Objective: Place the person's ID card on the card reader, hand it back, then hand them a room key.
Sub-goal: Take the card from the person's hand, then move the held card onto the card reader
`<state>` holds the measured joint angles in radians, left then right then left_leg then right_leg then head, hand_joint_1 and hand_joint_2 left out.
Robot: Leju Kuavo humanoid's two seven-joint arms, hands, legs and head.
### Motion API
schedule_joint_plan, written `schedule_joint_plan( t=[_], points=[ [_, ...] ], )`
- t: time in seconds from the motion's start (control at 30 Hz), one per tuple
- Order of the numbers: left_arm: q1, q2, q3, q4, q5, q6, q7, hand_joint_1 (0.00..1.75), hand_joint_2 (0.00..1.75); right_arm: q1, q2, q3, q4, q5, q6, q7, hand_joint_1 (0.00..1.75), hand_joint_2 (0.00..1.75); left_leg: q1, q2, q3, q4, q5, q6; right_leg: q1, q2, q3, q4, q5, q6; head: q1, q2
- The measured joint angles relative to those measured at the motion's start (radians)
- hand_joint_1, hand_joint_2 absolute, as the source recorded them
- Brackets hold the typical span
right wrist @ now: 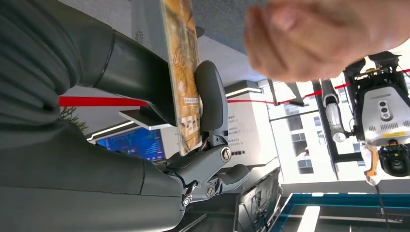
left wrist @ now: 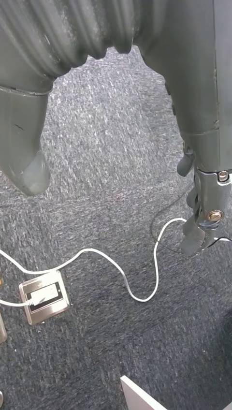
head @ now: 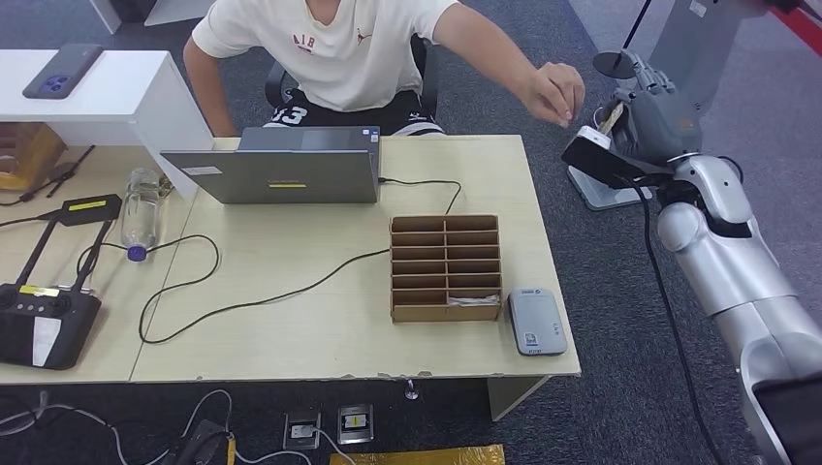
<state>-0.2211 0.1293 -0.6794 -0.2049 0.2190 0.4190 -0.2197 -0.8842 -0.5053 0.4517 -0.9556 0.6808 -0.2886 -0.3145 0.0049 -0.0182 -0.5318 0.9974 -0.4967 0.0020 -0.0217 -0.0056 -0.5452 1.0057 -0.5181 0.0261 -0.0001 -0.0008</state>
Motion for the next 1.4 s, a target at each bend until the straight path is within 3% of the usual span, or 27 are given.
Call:
schedule_joint_plan(
  t=[0.47,0.6,0.7,0.93,1.4],
  points=[
    [0.009,0.003,-0.001,0.0,0.013,0.0,0.002,0.0,1.75,0.045,-0.013,-0.005,-0.022,-0.066,0.066,0.046,1.75,1.75,0.0,0.0,0.0,0.0,0.0,0.0,0.0,0.0,0.0,0.0,0.0,0.0,0.0,0.0],
    [0.023,0.006,-0.001,0.001,0.031,-0.009,0.01,0.0,1.75,0.203,-0.016,-0.024,-0.072,-0.158,0.125,0.124,1.75,1.75,0.0,0.0,0.0,0.0,0.0,0.0,0.0,0.0,0.0,0.0,0.0,0.0,0.0,0.0],
    [0.023,0.008,-0.001,0.002,0.03,-0.013,0.015,0.0,1.75,0.288,-0.017,-0.026,-0.107,-0.146,0.131,0.155,1.75,1.75,0.0,0.0,0.0,0.0,0.0,0.0,0.0,0.0,0.0,0.0,0.0,0.0,0.0,0.0],
    [0.021,0.008,-0.002,0.002,0.025,-0.017,0.028,0.0,1.75,0.414,-0.022,-0.026,-0.162,-0.114,0.134,0.196,1.75,1.75,0.0,0.001,0.0,0.0,0.0,0.0,0.0,0.001,0.0,0.0,0.0,0.0,0.0,0.0],
    [0.028,0.007,-0.003,0.002,0.044,0.0,0.029,0.0,1.75,0.456,0.004,-0.013,-0.177,-0.066,0.149,0.191,1.75,1.75,0.0,0.001,0.0,0.0,0.0,0.0,0.0,0.001,0.0,0.0,0.0,0.0,0.0,0.0]
  ],
)
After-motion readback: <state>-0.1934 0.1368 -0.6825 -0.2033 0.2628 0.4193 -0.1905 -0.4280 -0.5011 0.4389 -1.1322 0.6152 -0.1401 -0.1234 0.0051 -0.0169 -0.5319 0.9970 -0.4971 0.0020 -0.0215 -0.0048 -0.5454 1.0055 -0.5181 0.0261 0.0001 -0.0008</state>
